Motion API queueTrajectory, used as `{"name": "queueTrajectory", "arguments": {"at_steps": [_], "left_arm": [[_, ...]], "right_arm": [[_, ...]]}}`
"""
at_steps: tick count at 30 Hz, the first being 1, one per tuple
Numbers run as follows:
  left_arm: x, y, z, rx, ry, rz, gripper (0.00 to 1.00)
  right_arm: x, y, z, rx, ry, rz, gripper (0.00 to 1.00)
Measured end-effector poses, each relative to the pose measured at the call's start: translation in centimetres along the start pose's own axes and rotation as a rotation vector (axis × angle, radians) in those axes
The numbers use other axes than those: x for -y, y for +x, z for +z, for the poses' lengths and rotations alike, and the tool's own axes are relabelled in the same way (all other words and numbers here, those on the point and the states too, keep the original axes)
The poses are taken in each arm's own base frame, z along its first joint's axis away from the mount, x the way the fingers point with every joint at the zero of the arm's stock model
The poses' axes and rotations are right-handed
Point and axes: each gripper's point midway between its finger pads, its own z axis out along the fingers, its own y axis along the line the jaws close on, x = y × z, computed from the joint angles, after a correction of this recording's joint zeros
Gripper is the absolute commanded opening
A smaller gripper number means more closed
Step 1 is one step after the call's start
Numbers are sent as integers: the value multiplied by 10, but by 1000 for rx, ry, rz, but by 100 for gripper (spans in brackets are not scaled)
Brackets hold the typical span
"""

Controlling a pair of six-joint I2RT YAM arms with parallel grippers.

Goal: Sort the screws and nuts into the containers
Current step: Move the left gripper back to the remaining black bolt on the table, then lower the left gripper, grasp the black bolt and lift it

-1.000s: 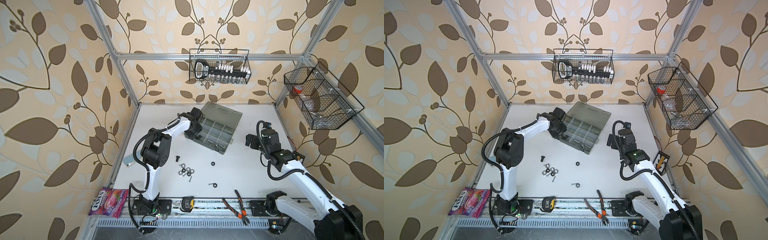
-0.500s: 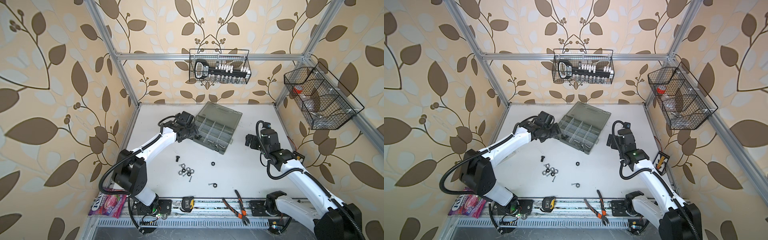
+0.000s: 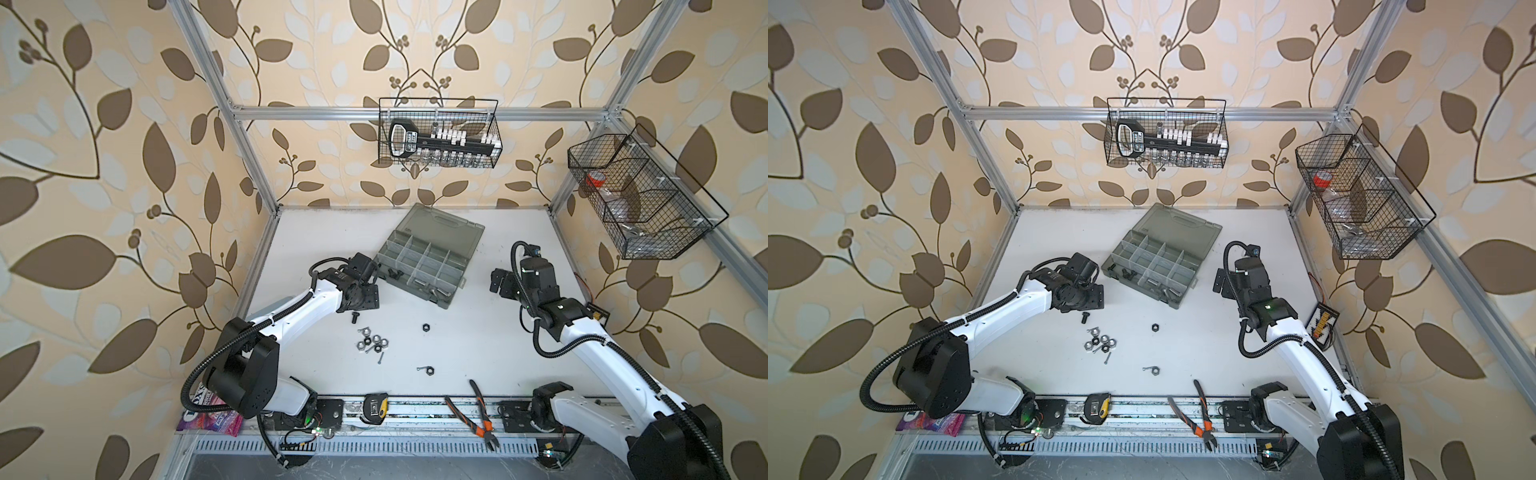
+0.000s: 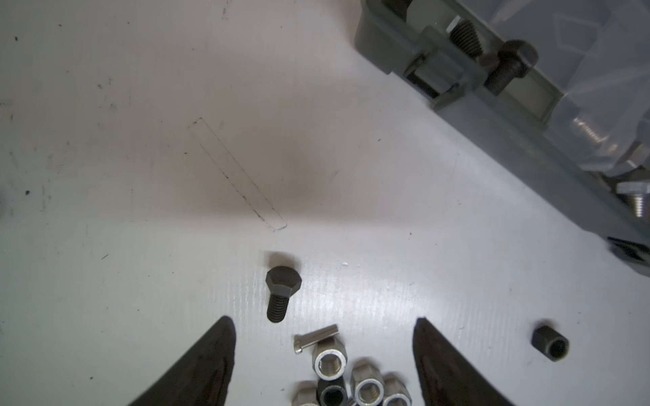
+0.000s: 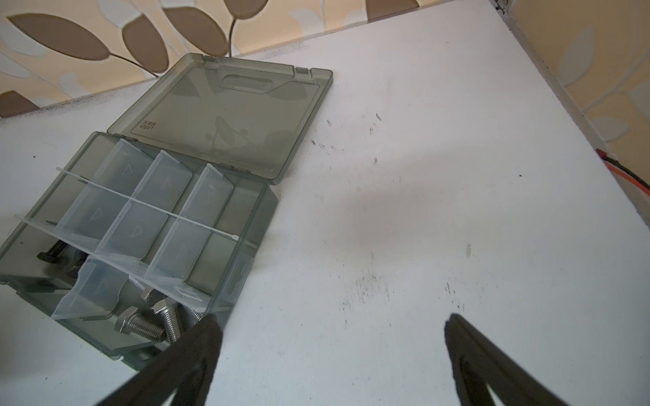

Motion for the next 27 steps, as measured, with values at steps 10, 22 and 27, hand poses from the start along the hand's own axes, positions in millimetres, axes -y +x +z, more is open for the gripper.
{"name": "queueTrajectory", "arguments": {"at_steps": [10,22,27], "left_arm": [[-17,29,31,-113,-83,5,57],[-30,44,52,-162,-158,-2,48],[-30,40,57,-151,-163,-6,40]], "right_arm": [[1,0,0,1,4,0,100],[1,0,0,2,7,-1,100],[1,0,0,2,7,0,100]]}}
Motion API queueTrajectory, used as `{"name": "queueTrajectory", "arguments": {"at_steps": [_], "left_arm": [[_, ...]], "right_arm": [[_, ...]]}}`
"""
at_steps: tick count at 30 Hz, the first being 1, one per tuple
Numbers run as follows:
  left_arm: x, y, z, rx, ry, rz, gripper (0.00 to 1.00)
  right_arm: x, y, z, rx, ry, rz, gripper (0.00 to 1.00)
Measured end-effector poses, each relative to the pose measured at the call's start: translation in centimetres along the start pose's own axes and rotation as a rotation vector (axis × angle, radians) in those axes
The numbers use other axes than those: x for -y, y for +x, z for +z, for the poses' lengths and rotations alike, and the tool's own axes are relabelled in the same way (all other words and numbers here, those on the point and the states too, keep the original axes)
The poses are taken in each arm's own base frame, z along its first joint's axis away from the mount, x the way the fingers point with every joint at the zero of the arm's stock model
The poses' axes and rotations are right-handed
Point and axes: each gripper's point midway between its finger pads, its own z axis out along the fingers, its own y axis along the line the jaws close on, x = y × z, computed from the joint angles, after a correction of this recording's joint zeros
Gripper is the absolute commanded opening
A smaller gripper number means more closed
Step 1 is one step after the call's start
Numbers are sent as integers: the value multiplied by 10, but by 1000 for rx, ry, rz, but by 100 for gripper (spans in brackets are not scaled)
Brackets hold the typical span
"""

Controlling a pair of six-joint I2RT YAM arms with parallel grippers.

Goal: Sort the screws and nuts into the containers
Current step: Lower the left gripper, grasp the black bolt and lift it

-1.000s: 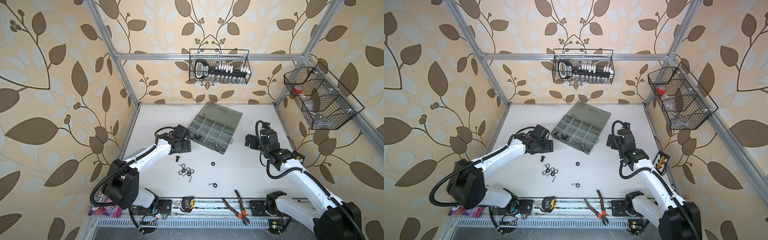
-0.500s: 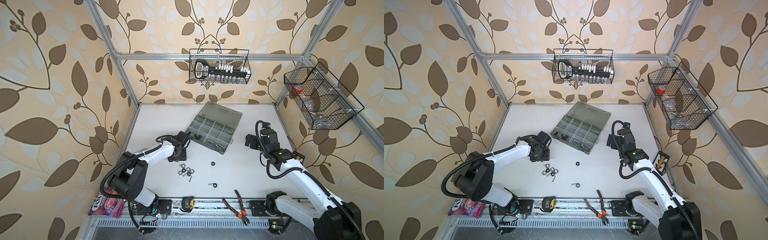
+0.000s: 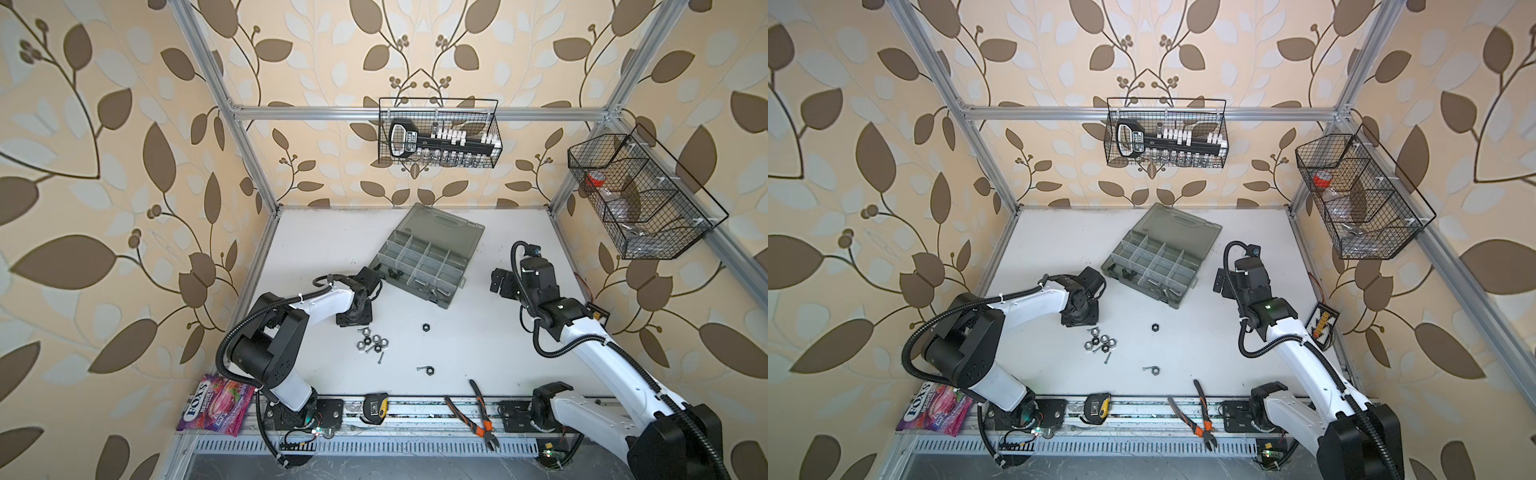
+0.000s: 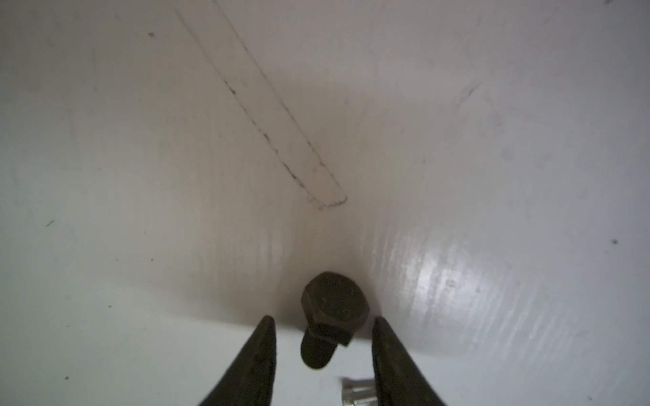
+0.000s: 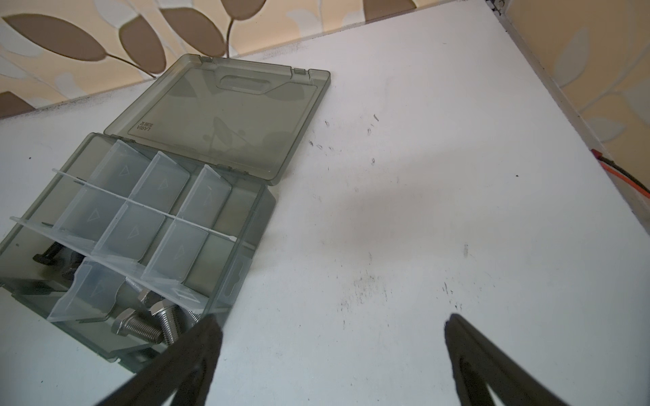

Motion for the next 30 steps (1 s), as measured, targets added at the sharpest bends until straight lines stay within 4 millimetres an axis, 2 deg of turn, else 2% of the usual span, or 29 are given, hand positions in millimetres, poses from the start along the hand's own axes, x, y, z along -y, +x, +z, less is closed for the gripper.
{"name": "queueTrajectory", "arguments": {"at_steps": [4,10,14,30], "left_arm": [[3,-4,1,13,10,-9,28],[5,-6,1,23,18,-30,20],[5,-6,1,23,17,-36,9],[5,-8,0,14,6,-49,6]], "right_arm": [[0,0,0,-1,0,0,100],[0,1,1,-5,2,-2,100],[0,1,2,-6,2,-2,100],[0,1,2,-7,3,-2,100]]}}
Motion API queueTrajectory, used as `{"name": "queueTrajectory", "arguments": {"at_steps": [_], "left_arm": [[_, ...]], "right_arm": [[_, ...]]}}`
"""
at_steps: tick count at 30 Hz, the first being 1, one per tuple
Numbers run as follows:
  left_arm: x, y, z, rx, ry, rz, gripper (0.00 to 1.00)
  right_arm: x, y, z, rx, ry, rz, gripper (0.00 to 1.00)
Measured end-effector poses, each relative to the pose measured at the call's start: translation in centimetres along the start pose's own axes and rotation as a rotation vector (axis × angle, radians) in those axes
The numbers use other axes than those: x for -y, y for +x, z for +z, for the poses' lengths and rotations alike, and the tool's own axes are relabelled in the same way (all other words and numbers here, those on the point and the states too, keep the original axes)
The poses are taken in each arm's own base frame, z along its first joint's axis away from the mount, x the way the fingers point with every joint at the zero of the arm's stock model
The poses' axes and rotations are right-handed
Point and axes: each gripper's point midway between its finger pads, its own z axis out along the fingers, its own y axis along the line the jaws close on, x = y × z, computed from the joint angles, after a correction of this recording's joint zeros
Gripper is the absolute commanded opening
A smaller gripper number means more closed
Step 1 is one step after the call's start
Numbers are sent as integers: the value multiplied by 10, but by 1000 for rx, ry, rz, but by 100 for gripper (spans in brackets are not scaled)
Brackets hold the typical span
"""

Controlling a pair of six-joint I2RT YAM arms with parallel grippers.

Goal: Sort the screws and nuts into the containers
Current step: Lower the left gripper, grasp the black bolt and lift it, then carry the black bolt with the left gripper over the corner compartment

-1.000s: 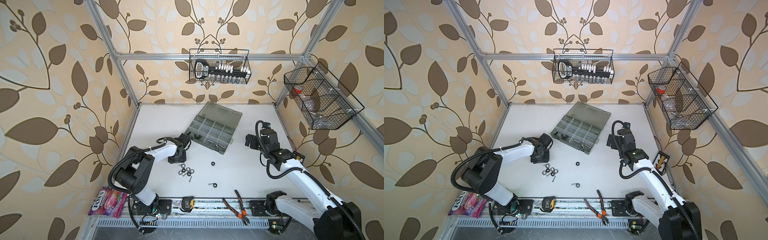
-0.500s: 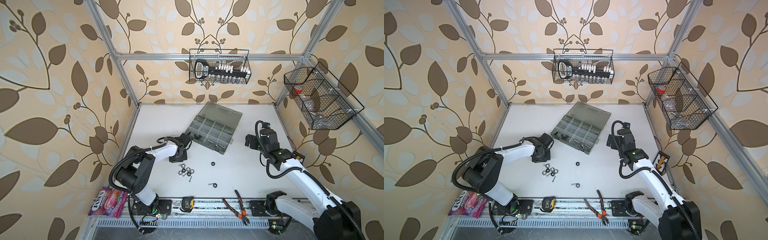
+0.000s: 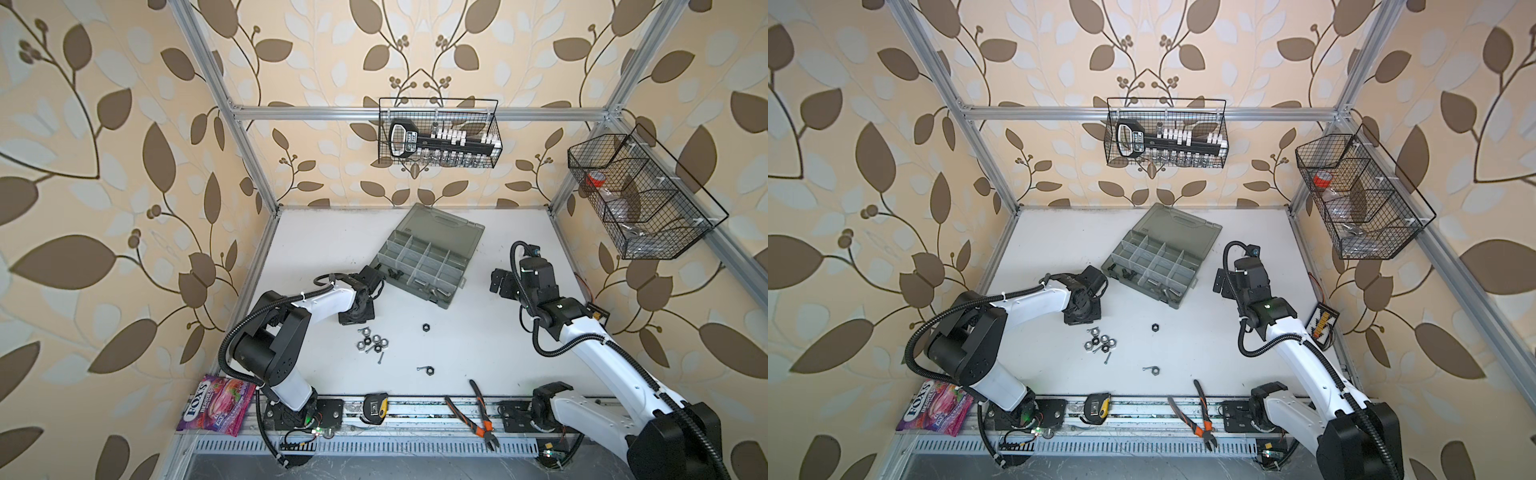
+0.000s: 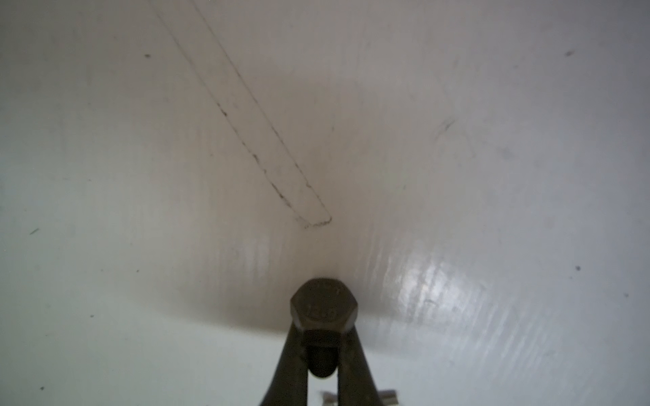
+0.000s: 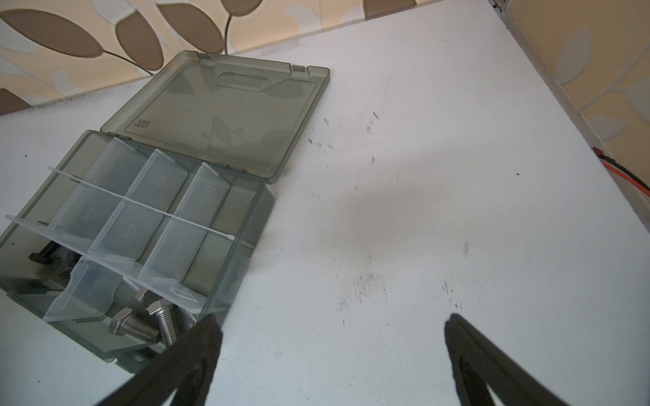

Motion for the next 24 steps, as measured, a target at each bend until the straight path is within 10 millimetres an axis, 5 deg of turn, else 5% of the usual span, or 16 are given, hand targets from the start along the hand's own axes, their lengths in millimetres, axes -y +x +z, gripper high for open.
{"name": "queueTrajectory", "arguments": {"at_steps": [24], "left_arm": [[31,-45,-35,77,73,-17,5]], "right_arm": [[1,0,0,2,4,-3,100]]}}
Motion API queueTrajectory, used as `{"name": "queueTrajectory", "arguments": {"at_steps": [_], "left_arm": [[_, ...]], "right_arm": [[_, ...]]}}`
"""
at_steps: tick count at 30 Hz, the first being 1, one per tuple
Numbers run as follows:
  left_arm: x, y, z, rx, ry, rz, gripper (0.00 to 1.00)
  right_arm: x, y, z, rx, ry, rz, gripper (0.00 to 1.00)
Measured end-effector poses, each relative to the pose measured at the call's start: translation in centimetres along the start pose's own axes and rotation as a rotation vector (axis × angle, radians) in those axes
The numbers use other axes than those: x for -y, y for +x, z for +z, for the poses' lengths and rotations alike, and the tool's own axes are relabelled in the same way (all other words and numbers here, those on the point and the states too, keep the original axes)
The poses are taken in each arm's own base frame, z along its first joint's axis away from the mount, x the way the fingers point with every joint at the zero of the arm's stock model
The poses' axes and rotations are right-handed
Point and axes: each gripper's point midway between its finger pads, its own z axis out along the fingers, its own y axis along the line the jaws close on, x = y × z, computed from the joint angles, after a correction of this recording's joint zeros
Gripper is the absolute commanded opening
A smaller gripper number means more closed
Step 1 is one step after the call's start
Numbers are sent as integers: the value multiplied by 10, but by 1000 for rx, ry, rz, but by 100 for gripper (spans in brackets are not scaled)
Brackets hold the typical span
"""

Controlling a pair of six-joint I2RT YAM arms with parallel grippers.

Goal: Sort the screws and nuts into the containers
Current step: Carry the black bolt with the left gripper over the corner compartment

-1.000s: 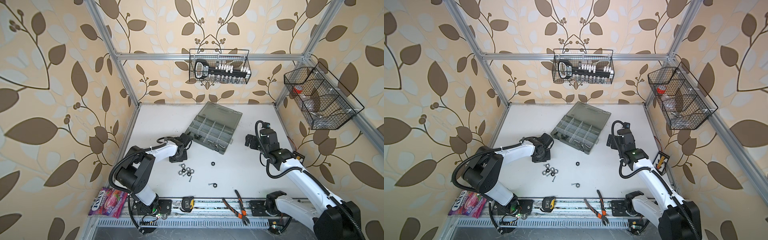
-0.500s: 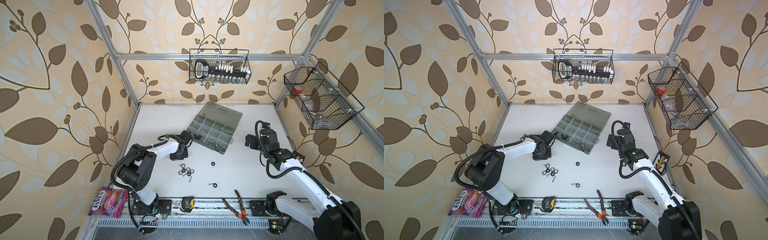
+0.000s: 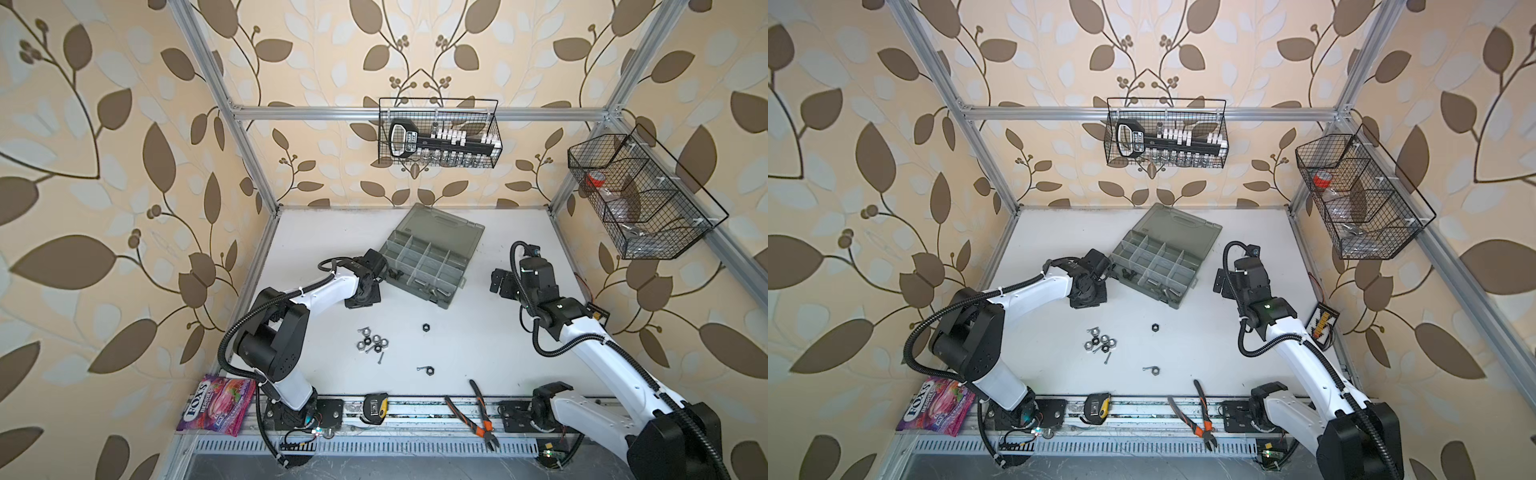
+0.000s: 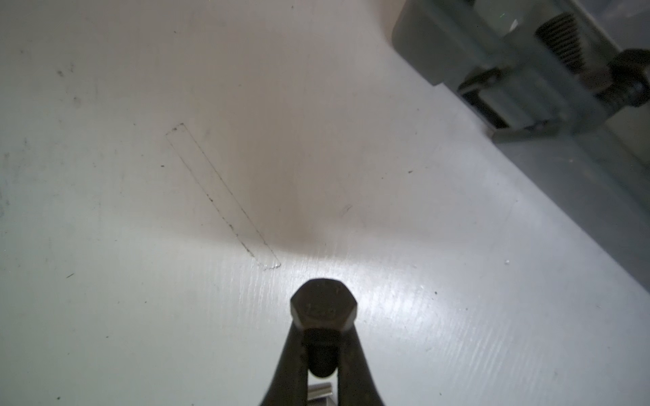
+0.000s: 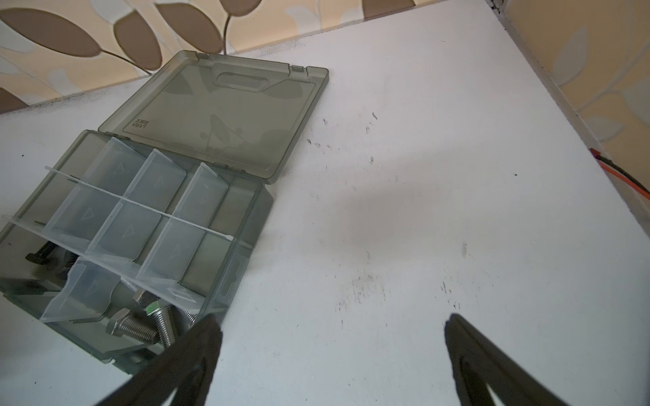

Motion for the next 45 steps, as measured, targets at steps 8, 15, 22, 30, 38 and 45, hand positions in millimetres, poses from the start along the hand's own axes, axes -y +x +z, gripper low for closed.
{"name": "queueTrajectory", "arguments": {"at_steps": [8,15,22,30,38,45], "left_arm": [[26,-22,-21,34,99,-11,5],[48,-42,-43,68,186,-18,4],[72,-64,-53,88,246,-16,4],[109,-82,-31,58,272,12,5],[130,-84,-2,22,261,50,7],[135,-75,19,-26,253,75,11]], "right_arm": [[1,0,0,1,3,0,100],[1,0,0,1,5,0,100],[2,-2,-1,8,13,1,100],[3,-3,-3,13,12,2,99],[4,-3,-4,18,19,3,100],[5,-4,-4,19,24,3,100]]}}
